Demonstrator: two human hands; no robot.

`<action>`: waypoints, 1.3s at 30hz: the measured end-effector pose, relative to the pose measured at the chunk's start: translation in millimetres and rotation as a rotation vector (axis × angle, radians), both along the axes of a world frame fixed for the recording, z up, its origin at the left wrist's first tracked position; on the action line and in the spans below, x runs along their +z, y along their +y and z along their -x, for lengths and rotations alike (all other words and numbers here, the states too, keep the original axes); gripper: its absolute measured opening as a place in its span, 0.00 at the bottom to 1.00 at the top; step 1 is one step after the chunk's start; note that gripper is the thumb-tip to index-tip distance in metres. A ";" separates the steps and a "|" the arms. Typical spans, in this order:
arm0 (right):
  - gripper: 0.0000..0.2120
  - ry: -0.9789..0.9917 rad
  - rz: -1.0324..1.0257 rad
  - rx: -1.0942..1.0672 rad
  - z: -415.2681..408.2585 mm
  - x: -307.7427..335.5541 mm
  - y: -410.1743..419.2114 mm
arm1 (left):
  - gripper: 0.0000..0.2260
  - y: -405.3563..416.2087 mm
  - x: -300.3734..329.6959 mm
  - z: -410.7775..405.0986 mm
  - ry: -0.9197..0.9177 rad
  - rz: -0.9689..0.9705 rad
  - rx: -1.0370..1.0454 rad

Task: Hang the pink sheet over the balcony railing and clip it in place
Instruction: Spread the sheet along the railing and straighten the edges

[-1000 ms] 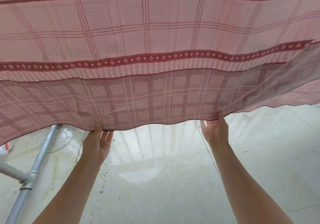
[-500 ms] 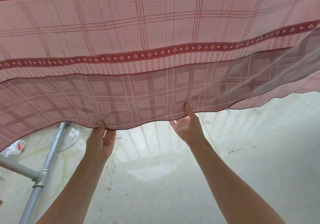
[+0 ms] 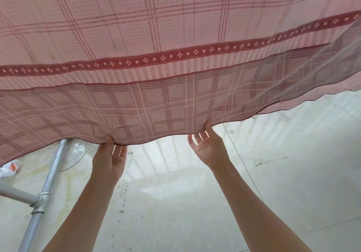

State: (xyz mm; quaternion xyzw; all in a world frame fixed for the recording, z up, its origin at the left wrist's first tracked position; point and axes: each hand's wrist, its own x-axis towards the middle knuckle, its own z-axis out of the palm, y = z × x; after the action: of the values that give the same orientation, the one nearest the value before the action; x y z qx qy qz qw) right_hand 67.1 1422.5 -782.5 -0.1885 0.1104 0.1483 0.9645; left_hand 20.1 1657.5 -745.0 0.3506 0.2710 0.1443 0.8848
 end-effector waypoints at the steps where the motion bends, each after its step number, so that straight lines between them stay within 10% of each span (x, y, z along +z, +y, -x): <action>1: 0.07 0.021 0.012 -0.020 3.6 -3.1 -0.7 | 0.04 0.2 0.3 -1.9 -0.001 0.010 0.004; 10: 0.03 0.143 0.196 -0.167 30.8 13.6 20.6 | 0.15 -26.1 -2.3 0.2 -0.177 0.267 -0.250; 14: 0.07 0.175 0.552 -0.103 46.4 20.4 23.3 | 0.06 -60.8 -4.0 14.6 -0.172 0.104 -0.586; 26: 0.11 0.226 0.645 -0.024 72.9 34.9 -4.2 | 0.03 -91.6 -4.0 38.8 -0.081 0.066 -0.771; 32: 0.12 0.152 0.687 0.135 68.3 29.6 -41.9 | 0.10 -148.5 4.8 37.6 -0.025 -0.187 -0.628; 39: 0.09 0.038 0.554 0.161 43.3 41.9 -135.8 | 0.06 -185.7 -1.5 23.5 -0.004 -0.029 -0.233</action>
State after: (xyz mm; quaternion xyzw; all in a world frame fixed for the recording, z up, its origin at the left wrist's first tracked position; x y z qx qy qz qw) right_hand 23.8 1286.7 -740.5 -0.4504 0.1493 0.1922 0.8590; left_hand -3.4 1471.8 -746.6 0.3922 0.2245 0.0450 0.8909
